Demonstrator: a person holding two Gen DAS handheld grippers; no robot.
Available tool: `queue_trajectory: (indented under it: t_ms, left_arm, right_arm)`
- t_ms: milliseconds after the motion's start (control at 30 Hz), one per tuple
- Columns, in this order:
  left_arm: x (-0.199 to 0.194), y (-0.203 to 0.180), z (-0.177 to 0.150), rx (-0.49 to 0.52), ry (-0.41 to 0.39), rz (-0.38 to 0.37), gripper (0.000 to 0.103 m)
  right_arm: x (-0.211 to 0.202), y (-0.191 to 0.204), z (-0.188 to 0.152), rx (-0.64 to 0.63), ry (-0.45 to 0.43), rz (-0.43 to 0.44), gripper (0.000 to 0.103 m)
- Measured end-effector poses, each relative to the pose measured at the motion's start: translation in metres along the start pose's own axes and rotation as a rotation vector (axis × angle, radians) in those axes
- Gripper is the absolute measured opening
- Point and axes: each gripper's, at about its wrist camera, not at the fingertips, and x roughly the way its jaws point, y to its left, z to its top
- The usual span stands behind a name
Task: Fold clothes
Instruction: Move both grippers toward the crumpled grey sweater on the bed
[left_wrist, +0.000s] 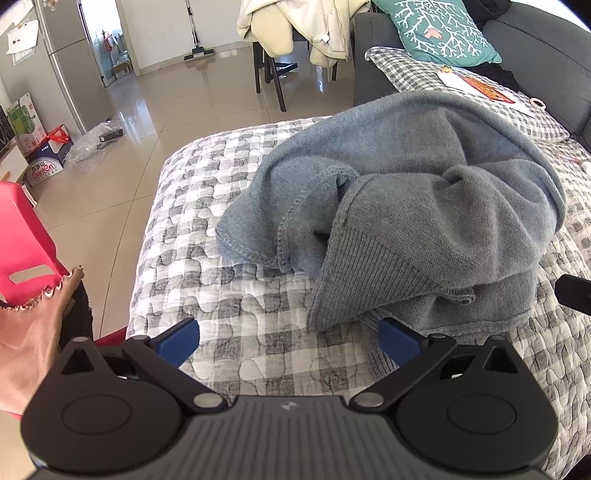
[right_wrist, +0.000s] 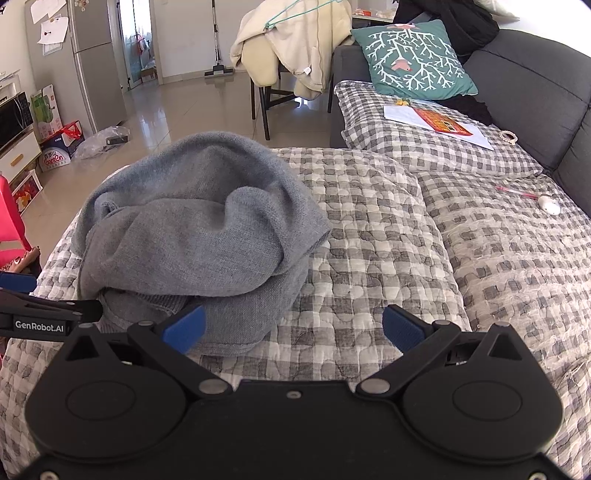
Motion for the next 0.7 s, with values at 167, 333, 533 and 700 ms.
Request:
queue_trajectory:
  t_ms: [167, 333, 533, 700]
  left_arm:
    - [0.0012, 0.0011, 0.0, 0.001, 0.002, -0.001, 0.102]
    - [0.0001, -0.0009, 0.0003, 0.003, 0.004, -0.002, 0.102]
    - [0.0017, -0.0017, -0.0011, 0.006, 0.005, -0.006, 0.102]
    - [0.0003, -0.0016, -0.0007, 0.006, 0.004, -0.008, 0.102]
  right_arm:
    - [-0.0007, 0.0022, 0.0003, -0.003, -0.001, -0.003, 0.102]
    - [0.0012, 0.0016, -0.0011, -0.006, -0.001, -0.006, 0.102]
    - [0.0023, 0.0013, -0.0012, -0.007, 0.0, -0.009, 0.102]
    - [0.0036, 0.0033, -0.0018, -0.006, 0.0, -0.012, 0.102]
